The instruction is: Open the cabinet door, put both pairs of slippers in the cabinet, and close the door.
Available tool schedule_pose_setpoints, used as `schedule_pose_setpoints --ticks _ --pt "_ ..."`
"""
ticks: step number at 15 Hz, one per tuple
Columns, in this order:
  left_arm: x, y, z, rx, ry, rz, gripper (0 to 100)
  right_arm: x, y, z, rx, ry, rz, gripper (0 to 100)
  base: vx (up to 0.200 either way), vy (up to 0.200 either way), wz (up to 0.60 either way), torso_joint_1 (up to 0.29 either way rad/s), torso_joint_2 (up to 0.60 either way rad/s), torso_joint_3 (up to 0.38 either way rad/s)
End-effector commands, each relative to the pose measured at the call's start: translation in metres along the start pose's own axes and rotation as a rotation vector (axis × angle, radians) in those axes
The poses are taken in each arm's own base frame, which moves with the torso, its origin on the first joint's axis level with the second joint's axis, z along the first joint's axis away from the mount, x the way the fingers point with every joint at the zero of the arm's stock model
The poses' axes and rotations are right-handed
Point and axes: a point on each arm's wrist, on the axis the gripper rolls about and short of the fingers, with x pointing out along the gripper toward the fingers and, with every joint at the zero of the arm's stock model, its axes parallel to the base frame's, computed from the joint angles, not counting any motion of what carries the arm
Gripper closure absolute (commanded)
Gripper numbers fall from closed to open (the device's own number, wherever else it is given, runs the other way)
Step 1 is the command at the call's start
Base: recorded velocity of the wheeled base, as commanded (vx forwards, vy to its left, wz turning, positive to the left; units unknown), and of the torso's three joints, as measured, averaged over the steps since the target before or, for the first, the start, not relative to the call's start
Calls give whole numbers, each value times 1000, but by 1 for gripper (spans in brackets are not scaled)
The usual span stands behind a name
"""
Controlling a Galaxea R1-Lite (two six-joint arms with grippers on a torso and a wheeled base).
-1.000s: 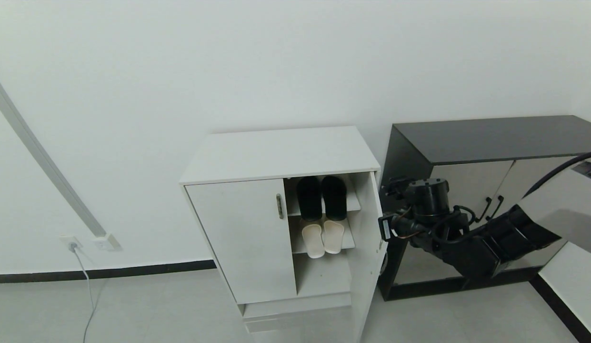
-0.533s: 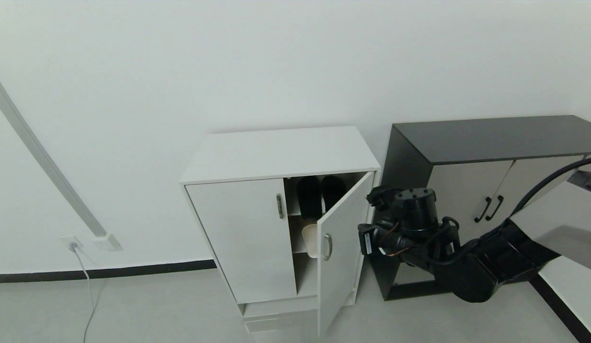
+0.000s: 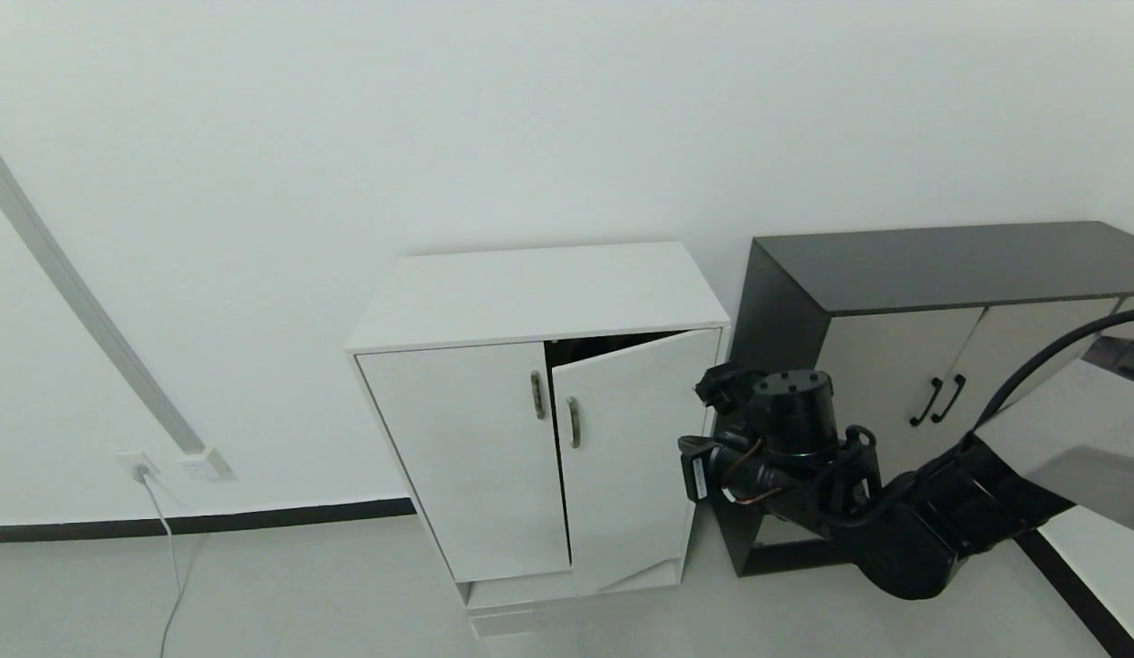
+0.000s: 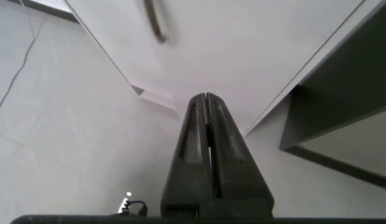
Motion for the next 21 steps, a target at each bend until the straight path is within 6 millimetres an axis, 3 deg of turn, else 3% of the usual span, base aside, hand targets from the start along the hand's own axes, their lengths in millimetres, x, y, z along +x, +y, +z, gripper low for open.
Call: schedule_pose_setpoints --ticks 1,5,12,15,17,21 --pt "0 0 0 0 1 1 100 -1 4 -3 -6 10 9 100 0 0 0 0 0 0" --pt "0 0 0 0 1 0 100 -1 8 -7 -26 21 20 100 0 0 450 1 3 5" --pt "0 0 0 0 1 1 100 10 9 -20 -25 19 6 100 0 0 0 0 0 0" --pt "0 0 0 0 1 1 100 29 11 -31 -21 -8 -204 100 0 0 0 0 0 0" --pt "0 0 0 2 1 -2 100 28 17 -34 -17 -6 -222 100 0 0 0 0 0 0" --pt "0 0 0 3 1 -2 100 27 24 -45 -5 24 -211 100 200 0 0 -6 -4 5"
